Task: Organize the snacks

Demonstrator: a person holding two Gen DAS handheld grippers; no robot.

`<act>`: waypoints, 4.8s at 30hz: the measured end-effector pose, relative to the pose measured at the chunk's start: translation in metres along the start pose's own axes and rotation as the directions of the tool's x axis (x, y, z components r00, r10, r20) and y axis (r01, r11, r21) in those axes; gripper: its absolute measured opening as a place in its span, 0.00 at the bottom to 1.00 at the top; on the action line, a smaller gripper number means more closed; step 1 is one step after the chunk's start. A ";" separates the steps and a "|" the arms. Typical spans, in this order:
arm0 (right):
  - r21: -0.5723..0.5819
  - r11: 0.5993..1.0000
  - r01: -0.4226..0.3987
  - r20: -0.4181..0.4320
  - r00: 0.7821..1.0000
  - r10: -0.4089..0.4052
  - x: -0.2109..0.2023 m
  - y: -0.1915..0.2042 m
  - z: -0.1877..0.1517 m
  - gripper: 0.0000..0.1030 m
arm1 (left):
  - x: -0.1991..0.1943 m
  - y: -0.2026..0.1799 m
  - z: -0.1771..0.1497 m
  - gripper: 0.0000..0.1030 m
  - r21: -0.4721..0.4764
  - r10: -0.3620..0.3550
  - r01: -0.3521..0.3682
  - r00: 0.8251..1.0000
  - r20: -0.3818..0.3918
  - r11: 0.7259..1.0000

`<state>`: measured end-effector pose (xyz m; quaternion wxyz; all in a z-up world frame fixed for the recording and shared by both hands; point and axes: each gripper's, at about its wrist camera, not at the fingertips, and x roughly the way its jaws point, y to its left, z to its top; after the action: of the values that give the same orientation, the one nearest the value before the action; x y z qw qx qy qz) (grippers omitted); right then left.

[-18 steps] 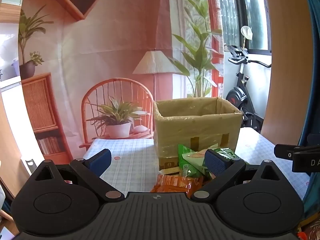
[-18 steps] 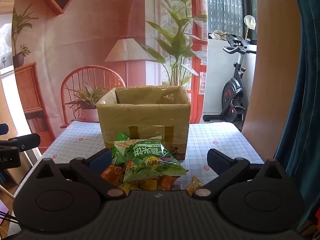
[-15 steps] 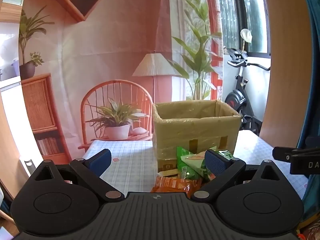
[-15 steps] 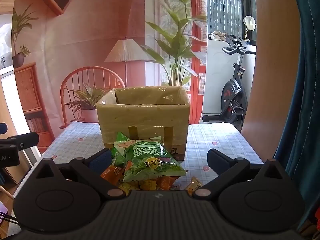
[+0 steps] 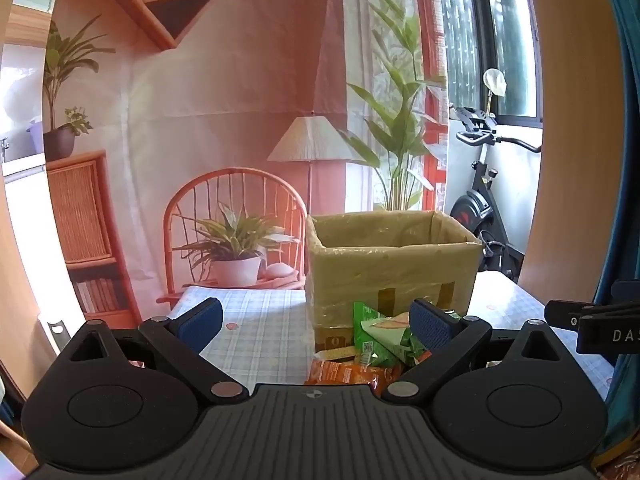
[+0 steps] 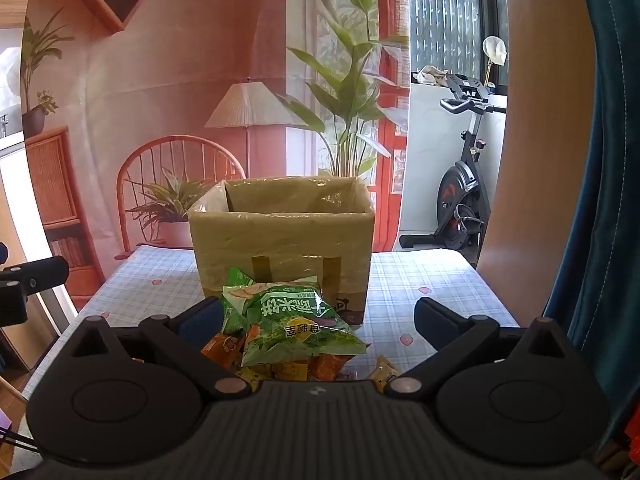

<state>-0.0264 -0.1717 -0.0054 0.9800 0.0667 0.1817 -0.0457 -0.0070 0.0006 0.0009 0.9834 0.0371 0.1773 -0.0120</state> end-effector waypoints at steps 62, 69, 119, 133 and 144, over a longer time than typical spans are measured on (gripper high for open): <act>-0.004 1.000 -0.001 0.003 1.000 0.001 -0.001 -0.003 0.001 1.00 | -0.002 -0.003 -0.001 0.98 -0.015 -0.011 0.011 1.000 -0.008 1.000; -0.002 1.000 -0.001 0.003 1.000 0.001 -0.002 -0.004 0.002 1.00 | 0.001 0.000 0.000 0.98 -0.024 -0.021 0.021 1.000 -0.018 0.999; -0.070 0.987 -0.144 -0.063 0.988 0.140 0.184 -0.050 -0.034 1.00 | 0.179 0.007 -0.044 0.99 -0.151 -0.116 0.078 0.957 -0.266 0.985; -0.295 0.916 -0.272 -0.126 0.961 0.244 0.183 -0.046 -0.066 1.00 | 0.206 -0.039 -0.040 0.99 -0.152 -0.229 0.195 0.937 -0.262 0.969; -0.380 0.840 -0.388 -0.136 0.921 0.364 0.217 -0.047 -0.076 1.00 | 0.215 -0.073 -0.041 0.98 -0.134 -0.330 0.308 0.923 -0.200 0.942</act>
<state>0.1435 -0.2211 -0.1602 0.9568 -0.0992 0.1989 0.1876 0.1773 -0.0710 -0.1181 0.9432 -0.0405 0.2889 -0.1589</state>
